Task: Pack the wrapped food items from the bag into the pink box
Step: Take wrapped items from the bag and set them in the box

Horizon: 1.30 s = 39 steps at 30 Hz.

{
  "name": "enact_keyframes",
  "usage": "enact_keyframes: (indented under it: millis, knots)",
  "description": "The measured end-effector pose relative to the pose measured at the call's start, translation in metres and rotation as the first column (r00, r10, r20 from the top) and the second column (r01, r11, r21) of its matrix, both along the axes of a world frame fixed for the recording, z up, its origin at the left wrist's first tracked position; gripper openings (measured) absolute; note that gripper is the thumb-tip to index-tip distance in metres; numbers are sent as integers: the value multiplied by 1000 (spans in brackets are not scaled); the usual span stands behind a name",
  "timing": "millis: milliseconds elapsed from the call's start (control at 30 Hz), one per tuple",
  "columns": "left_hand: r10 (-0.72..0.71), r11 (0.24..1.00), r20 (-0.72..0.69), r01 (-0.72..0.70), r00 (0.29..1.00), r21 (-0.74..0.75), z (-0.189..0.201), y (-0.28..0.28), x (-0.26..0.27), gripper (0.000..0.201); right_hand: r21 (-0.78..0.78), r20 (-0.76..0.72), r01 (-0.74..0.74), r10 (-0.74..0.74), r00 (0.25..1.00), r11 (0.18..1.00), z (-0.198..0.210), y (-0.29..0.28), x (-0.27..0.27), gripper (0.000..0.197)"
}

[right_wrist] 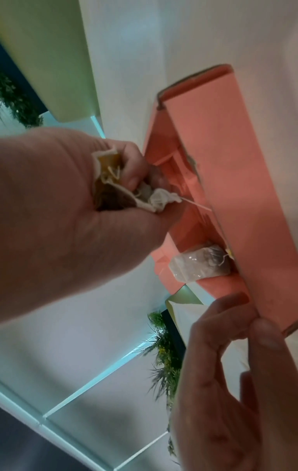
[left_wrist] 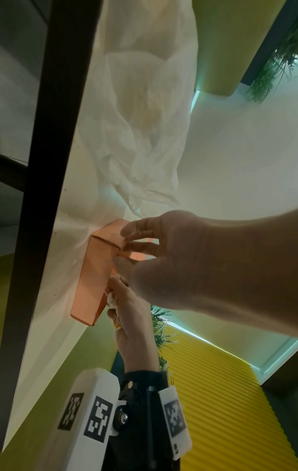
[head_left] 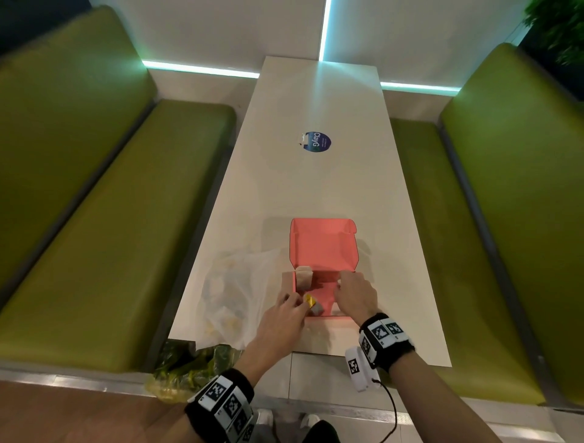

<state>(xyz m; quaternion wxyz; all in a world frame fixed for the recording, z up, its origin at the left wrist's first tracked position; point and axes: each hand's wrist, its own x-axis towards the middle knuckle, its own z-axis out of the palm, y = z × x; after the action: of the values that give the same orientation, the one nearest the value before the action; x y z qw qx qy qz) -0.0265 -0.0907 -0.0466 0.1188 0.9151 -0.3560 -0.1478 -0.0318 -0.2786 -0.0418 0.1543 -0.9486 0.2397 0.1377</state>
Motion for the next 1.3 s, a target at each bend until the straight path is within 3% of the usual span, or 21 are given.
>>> enact_keyframes:
  millis: [233,333,467,600,700,767,833,967,1100,1200,1300]
  knots:
    - [8,1000,3,-8,1000,-12,0,0,-2,29,231,18,-95,93,995,968,-5,14,5,21]
    - [15,1000,19,-14,1000,-15,-2,0,-2,29,214,13,-123,123,992,969,-10,20,3,29]
    - [16,1000,21,-16,1000,-4,-4,-1,-2,33,178,9,-187,188,982,966,-10,25,1,23]
    - [17,999,21,-16,1000,-40,-3,0,-2,31,270,45,-155,148,988,950,-7,18,-2,23]
    - [65,980,2,-64,998,-189,0,2,0,23,495,152,-88,13,988,864,8,9,-10,21]
    - [162,917,-34,-163,986,-364,6,2,4,21,549,244,-79,-70,967,832,23,2,-17,17]
    - [248,803,-153,-291,957,-520,18,-2,12,26,573,346,-96,-134,929,814,37,-4,-22,14]
    - [185,618,-374,-403,909,-675,53,-18,27,32,707,456,-179,-247,855,685,59,-6,-23,8]
    - [114,509,-414,-411,903,-756,78,-29,31,5,736,522,-234,-312,794,636,69,-2,-23,5]
    - [95,472,-420,-412,903,-779,85,-30,32,7,730,531,-236,-314,787,642,69,-2,-25,6]
    - [118,447,-425,-430,897,-784,88,-27,32,12,689,473,-210,-212,855,693,60,-6,-33,6]
